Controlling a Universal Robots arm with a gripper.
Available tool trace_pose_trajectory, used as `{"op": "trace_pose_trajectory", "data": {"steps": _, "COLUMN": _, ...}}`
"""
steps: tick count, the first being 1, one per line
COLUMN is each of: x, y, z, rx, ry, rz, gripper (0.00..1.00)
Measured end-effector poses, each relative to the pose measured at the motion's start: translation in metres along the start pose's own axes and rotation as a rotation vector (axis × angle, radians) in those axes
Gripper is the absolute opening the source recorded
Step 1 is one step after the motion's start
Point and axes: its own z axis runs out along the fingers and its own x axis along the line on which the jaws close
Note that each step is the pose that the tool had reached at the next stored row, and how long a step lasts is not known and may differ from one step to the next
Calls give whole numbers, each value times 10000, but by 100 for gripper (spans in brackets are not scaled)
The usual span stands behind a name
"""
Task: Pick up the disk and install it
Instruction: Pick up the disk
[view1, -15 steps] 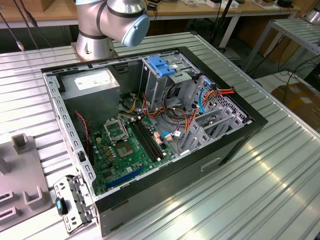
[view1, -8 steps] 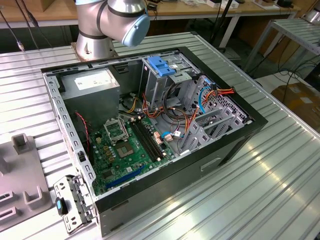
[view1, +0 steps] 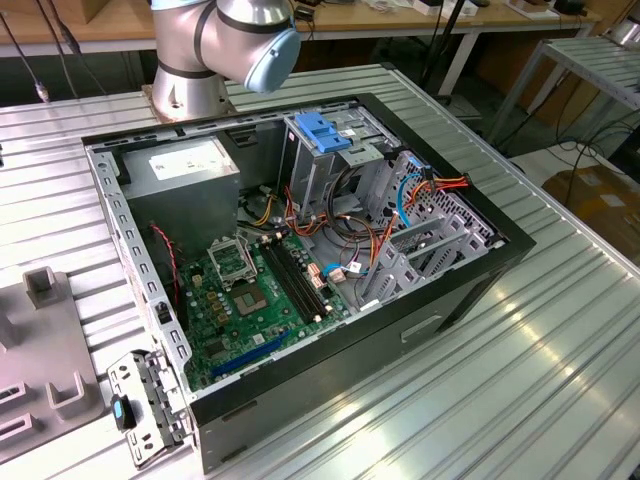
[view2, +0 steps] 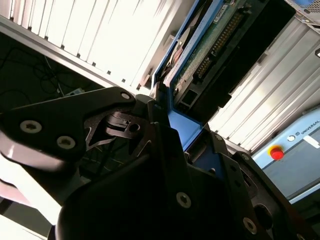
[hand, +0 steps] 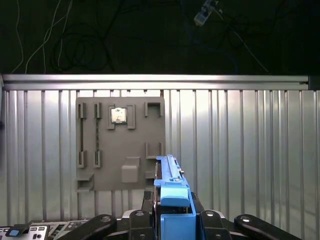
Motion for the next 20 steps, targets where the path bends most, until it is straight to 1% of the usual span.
{"op": "trace_pose_trajectory", "data": {"steps": 3, "x": 20, "y": -18, "z": -1, "rx": -1, "ry": 0, "rz": -1, "gripper": 37}}
{"op": "trace_pose_trajectory", "data": {"steps": 8, "x": 77, "y": -46, "z": -4, "rx": 1, "ry": 0, "rz": -1, "gripper": 37}}
{"op": "trace_pose_trajectory", "data": {"steps": 11, "x": 83, "y": -74, "z": -5, "rx": 0, "ry": 0, "rz": -1, "gripper": 37}}
{"op": "trace_pose_trajectory", "data": {"steps": 12, "x": 85, "y": -87, "z": -6, "rx": 0, "ry": 0, "rz": -1, "gripper": 37}}
{"op": "trace_pose_trajectory", "data": {"steps": 14, "x": 87, "y": -148, "z": -7, "rx": 0, "ry": 0, "rz": -1, "gripper": 37}}
{"op": "trace_pose_trajectory", "data": {"steps": 20, "x": 94, "y": -240, "z": -9, "rx": 0, "ry": 0, "rz": -1, "gripper": 37}}
